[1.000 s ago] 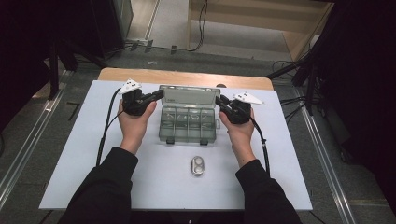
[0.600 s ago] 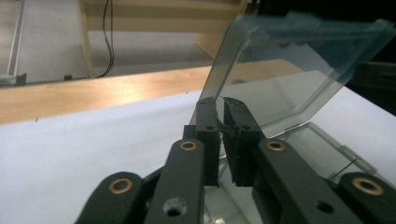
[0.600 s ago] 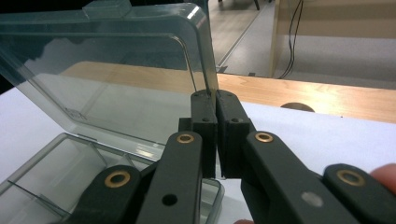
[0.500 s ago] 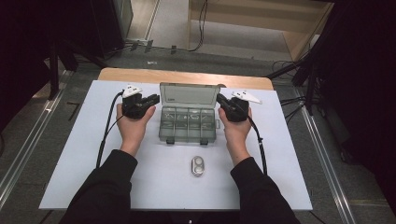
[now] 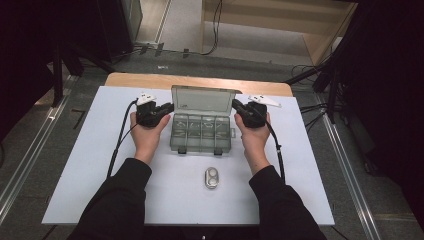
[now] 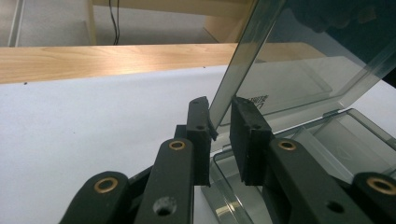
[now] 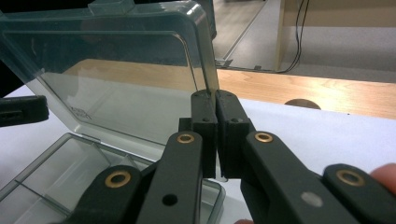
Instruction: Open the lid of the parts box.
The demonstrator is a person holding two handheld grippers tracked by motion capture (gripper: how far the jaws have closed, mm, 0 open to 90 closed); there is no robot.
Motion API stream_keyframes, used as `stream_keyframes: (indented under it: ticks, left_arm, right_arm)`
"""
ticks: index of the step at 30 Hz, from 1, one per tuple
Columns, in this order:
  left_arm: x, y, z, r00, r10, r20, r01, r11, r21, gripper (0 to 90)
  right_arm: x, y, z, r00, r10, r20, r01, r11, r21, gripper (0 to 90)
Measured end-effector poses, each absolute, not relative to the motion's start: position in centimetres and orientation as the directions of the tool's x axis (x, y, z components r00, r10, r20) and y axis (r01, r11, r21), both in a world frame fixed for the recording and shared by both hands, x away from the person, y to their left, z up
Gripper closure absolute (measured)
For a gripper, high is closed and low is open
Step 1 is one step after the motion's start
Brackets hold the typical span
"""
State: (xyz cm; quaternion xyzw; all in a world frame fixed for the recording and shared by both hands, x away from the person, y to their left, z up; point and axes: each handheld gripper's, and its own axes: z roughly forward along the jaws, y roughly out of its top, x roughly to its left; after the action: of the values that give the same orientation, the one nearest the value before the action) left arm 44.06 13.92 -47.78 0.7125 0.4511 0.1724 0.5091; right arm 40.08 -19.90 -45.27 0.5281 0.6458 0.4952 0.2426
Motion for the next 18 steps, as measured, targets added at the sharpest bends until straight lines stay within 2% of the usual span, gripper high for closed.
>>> stream_keyframes:
  ticks: [11,18]
  left_arm:
    - [44.7,13.5,-49.3,0.526,0.822,-0.218,0.496,-0.088,0.864,80.2]
    - [44.8,13.3,-49.1,0.527,0.823,-0.212,0.463,-0.069,0.883,79.8]
  right_arm:
    - [41.2,-20.1,-45.2,-0.32,0.918,0.232,0.457,-0.065,0.887,86.4]
    - [41.5,-20.2,-45.3,-0.326,0.917,0.229,0.458,-0.058,0.887,86.6]
